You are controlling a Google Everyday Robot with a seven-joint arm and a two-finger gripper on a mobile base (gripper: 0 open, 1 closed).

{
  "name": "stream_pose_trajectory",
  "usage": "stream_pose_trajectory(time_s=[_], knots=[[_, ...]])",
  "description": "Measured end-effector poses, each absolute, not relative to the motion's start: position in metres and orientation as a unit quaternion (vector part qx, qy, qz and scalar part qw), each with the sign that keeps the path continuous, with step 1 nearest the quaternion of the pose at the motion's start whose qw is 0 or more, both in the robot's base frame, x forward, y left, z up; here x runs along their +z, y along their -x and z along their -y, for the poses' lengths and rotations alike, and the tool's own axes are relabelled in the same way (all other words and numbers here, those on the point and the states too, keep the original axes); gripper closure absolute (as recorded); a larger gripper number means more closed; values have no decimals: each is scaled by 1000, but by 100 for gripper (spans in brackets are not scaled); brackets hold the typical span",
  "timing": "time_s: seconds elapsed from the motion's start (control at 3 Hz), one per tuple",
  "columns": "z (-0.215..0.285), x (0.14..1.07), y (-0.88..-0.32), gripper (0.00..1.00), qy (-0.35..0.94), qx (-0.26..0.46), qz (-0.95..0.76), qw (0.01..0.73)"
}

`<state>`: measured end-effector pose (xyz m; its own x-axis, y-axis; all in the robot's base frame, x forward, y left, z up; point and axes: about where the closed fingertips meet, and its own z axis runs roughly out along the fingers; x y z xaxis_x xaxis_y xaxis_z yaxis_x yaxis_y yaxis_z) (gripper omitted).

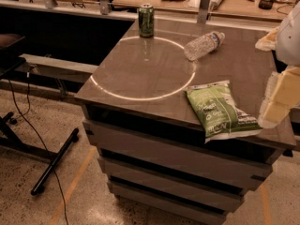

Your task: Move green jalapeno chip bag near water bottle

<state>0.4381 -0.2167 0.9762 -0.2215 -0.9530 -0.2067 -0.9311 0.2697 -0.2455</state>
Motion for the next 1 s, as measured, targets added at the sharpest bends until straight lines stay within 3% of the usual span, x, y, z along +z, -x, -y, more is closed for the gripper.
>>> stream_pose_trajectory(time_s=[1.0], knots=[[208, 934, -448, 0, 604, -15, -782, 153]])
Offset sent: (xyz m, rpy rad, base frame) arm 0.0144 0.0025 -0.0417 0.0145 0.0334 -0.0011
